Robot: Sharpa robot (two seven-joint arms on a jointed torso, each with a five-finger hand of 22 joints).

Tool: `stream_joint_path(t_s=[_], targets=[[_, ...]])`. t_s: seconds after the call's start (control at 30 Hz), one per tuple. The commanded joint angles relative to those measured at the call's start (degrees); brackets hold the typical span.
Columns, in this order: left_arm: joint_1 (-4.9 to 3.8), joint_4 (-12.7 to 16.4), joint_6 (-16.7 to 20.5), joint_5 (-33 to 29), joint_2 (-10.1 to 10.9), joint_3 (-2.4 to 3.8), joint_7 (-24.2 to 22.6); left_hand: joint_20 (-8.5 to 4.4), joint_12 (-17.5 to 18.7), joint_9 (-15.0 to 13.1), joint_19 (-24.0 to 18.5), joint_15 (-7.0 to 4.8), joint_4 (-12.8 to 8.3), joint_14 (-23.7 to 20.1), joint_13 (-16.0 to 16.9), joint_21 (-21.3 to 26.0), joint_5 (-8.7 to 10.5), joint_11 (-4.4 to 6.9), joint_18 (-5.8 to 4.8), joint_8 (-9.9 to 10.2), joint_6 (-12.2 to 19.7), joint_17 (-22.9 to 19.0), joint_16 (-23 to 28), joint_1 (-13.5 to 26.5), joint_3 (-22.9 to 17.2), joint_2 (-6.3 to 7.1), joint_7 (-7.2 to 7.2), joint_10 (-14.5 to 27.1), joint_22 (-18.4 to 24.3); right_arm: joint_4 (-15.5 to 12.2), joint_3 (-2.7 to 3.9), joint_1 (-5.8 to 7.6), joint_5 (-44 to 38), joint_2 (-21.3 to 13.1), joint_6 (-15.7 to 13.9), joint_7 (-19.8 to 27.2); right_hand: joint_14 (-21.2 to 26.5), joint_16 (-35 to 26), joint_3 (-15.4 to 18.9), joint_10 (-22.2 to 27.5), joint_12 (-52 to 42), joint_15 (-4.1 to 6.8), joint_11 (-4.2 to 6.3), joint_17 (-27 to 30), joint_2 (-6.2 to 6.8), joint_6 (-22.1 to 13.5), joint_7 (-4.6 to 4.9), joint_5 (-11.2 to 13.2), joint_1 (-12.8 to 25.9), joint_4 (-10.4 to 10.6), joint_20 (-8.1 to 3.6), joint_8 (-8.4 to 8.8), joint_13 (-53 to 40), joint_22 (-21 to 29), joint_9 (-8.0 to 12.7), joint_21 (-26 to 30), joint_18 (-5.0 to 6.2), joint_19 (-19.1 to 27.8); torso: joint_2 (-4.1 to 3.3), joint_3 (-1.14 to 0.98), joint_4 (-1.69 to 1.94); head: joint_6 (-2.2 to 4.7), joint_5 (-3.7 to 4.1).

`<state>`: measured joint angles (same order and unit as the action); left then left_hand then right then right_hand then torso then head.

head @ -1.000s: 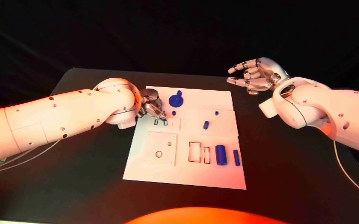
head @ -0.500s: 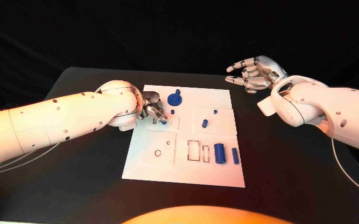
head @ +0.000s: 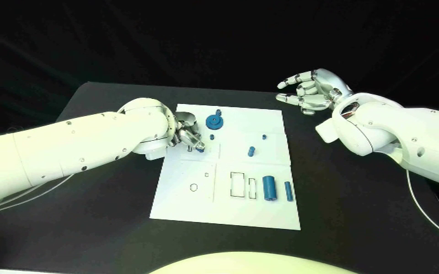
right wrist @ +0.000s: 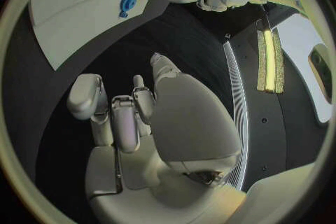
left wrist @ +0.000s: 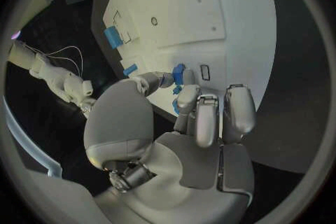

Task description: Assemble the parts on the task board

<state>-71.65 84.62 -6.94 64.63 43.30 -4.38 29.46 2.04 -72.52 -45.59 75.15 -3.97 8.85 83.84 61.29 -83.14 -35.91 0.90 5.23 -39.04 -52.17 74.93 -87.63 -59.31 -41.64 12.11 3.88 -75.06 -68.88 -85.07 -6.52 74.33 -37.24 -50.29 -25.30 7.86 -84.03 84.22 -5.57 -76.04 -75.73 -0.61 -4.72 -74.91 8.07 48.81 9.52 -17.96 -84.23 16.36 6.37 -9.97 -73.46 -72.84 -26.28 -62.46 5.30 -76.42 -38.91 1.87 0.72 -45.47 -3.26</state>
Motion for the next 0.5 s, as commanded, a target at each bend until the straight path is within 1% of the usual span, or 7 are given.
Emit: stream_joint_path(t_s=[0.03,0.23,0.5], targets=[[0.11,-0.20,-0.44,0.67,-0.12,-0.08,0.04,-0.14,-0.22,-0.09,0.34,-0.40,-13.10,4.86,0.02,-0.22,-0.38,0.13,-0.70,-0.22,-0.84,10.17,-0.30,-0.19,-12.66,-0.56,-0.52,-0.34,-0.06,-0.05,0.01,-0.05,-0.66,0.00,0.27,0.23,-2.61,-0.20,-0.35,0.36,0.23,0.21,-0.01,-1.56,0.40,-0.36,0.14,-0.31,-0.07,0.02,0.03,-0.34,0.09,0.05,0.02,0.24,0.68,0.42,0.00,-0.01,-0.08,0.04,0.06],[0.14,-0.41,-0.12,0.72,-0.33,-0.08,0.01,-0.15,-0.28,-0.10,0.33,-0.41,-13.15,4.90,0.12,-0.22,-0.45,0.14,-0.70,-0.24,-0.85,10.29,-0.35,-0.13,-12.65,-0.57,-0.54,-0.41,-0.05,-0.06,0.01,-0.05,-0.66,-0.01,0.18,0.25,-2.63,-0.19,-0.38,0.37,0.26,0.21,-0.02,-1.63,0.42,-0.39,0.14,-0.37,-0.01,0.06,0.03,-0.38,0.13,0.03,0.02,0.22,0.67,0.39,-0.02,0.01,0.00,0.00,0.15],[0.33,-0.31,1.15,0.54,-0.28,-0.09,-0.15,-0.17,-0.66,-0.16,0.53,-0.43,-13.11,4.94,0.66,-0.31,-0.54,0.20,-0.77,-0.38,-1.01,10.45,-0.43,0.26,-12.40,-0.70,-0.62,-0.87,-0.33,-0.08,0.01,-0.05,-0.66,-0.07,0.10,0.26,-2.63,-0.19,-0.38,0.37,0.26,0.21,-0.02,-1.63,0.42,-0.39,0.14,-0.37,-0.01,0.06,0.03,-0.38,0.13,0.03,0.02,0.22,0.67,0.39,0.00,0.00,0.00,-0.11,0.19]])
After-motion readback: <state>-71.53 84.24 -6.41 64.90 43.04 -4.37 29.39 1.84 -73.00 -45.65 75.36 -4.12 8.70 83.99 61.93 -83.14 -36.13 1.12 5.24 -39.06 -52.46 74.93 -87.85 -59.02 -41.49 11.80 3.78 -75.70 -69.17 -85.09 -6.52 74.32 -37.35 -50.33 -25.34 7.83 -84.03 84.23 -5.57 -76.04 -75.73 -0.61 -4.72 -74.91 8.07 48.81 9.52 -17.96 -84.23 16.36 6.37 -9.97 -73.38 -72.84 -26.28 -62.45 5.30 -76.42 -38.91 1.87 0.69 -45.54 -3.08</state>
